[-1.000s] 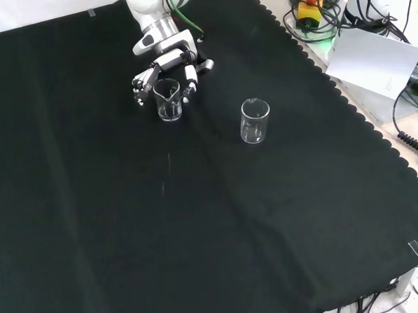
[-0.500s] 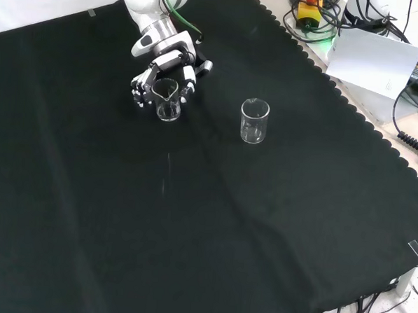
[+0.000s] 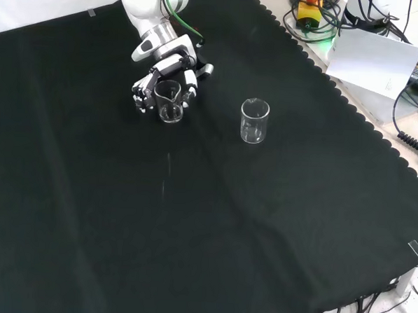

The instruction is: Pick up the beaker on the right.

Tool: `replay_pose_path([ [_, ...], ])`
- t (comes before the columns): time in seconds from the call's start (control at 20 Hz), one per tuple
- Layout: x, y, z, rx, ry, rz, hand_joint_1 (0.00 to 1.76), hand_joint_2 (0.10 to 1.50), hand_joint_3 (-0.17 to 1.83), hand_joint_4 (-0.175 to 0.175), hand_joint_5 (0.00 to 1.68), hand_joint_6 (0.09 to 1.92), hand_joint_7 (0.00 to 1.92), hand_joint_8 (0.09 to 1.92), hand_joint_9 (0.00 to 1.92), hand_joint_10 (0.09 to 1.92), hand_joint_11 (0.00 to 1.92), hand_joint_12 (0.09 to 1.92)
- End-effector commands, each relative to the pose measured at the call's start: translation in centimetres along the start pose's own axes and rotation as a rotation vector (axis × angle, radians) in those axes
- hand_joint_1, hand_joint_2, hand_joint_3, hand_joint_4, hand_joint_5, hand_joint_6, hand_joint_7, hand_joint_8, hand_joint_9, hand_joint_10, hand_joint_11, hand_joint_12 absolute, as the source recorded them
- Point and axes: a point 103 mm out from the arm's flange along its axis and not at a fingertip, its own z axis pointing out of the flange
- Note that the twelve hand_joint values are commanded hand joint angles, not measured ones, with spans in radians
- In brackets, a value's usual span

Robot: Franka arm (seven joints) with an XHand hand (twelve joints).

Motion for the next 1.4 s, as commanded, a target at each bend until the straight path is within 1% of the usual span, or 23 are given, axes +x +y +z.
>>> replay_pose_path([
  [0.05, -0.6, -0.3, -0.1, -0.012, 0.007, 0.032, 0.97, 0.51, 0.72, -0.017, 0.53, 0.89, 0.39, 0.64, 0.55, 0.55, 0.08, 1.38],
  [0.1, -0.6, -0.3, -0.2, -0.022, 0.011, 0.037, 0.98, 0.51, 0.72, -0.019, 0.54, 0.90, 0.40, 0.65, 0.56, 0.56, 0.09, 1.39],
  [0.15, -0.6, -0.3, -0.3, -0.037, 0.017, 0.041, 0.98, 0.54, 0.71, -0.023, 0.59, 0.89, 0.42, 0.65, 0.57, 0.56, 0.11, 1.38],
  [0.25, -0.1, -0.4, -0.7, -0.109, -0.013, 0.047, 0.96, 0.62, 0.69, -0.021, 0.77, 0.84, 0.53, 0.66, 0.65, 0.56, 0.22, 1.36],
  [0.3, 0.4, -0.5, -1.1, -0.158, -0.043, 0.045, 1.01, 0.67, 0.65, 0.041, 0.93, 0.83, 0.76, 0.65, 0.83, 0.55, 0.46, 1.28],
  [0.35, 1.1, -0.5, -1.5, -0.206, -0.067, 0.039, 1.05, 0.71, 0.60, 0.064, 1.04, 0.81, 1.01, 0.61, 1.05, 0.51, 0.77, 1.14],
  [0.4, 1.8, -0.5, -2.1, -0.251, -0.093, 0.030, 1.09, 0.73, 0.56, 0.071, 1.13, 0.77, 1.23, 0.55, 1.26, 0.43, 1.08, 0.97],
  [0.45, 2.5, -0.5, -2.7, -0.277, -0.119, 0.014, 1.11, 0.74, 0.54, 0.087, 1.20, 0.70, 1.41, 0.46, 1.44, 0.34, 1.32, 0.82],
  [0.5, 3.3, -0.3, -3.4, -0.293, -0.149, -0.002, 1.13, 0.73, 0.52, 0.090, 1.26, 0.62, 1.56, 0.38, 1.59, 0.26, 1.48, 0.72],
  [0.55, 4.1, -0.2, -4.1, -0.302, -0.173, -0.016, 1.14, 0.72, 0.52, 0.100, 1.30, 0.56, 1.67, 0.31, 1.70, 0.18, 1.57, 0.64],
  [0.65, 5.4, 0.0, -5.4, -0.307, -0.217, -0.037, 1.15, 0.71, 0.52, 0.104, 1.35, 0.48, 1.79, 0.21, 1.81, 0.09, 1.66, 0.55],
  [0.75, 6.4, -0.1, -6.6, -0.307, -0.272, -0.050, 1.15, 0.70, 0.53, 0.113, 1.37, 0.45, 1.84, 0.17, 1.86, 0.09, 1.68, 0.52],
  [0.85, 7.2, -0.5, -7.7, -0.311, -0.318, -0.057, 1.15, 0.69, 0.54, 0.121, 1.38, 0.43, 1.87, 0.13, 1.88, 0.09, 1.69, 0.50],
  [0.95, 8.0, -1.0, -8.7, -0.301, -0.366, -0.061, 1.15, 0.68, 0.54, 0.123, 1.39, 0.42, 1.88, 0.12, 1.88, 0.09, 1.69, 0.49],
  [1.1, 9.3, -2.1, -9.8, -0.283, -0.414, -0.059, 1.15, 0.68, 0.55, 0.125, 1.39, 0.42, 1.87, 0.11, 1.87, 0.09, 1.69, 0.49],
  [1.15, 9.7, -2.6, -10.1, -0.271, -0.421, -0.054, 1.16, 0.67, 0.56, 0.118, 1.38, 0.44, 1.86, 0.10, 1.87, 0.09, 1.69, 0.49],
  [1.25, 10.5, -3.8, -10.6, -0.254, -0.450, -0.043, 1.16, 0.66, 0.61, 0.095, 1.36, 0.50, 1.86, 0.09, 1.86, 0.09, 1.69, 0.49],
  [1.4, 11.9, -5.5, -11.0, -0.238, -0.477, -0.028, 1.16, 0.64, 0.67, 0.047, 1.32, 0.60, 1.85, 0.09, 1.84, 0.09, 1.66, 0.49],
])
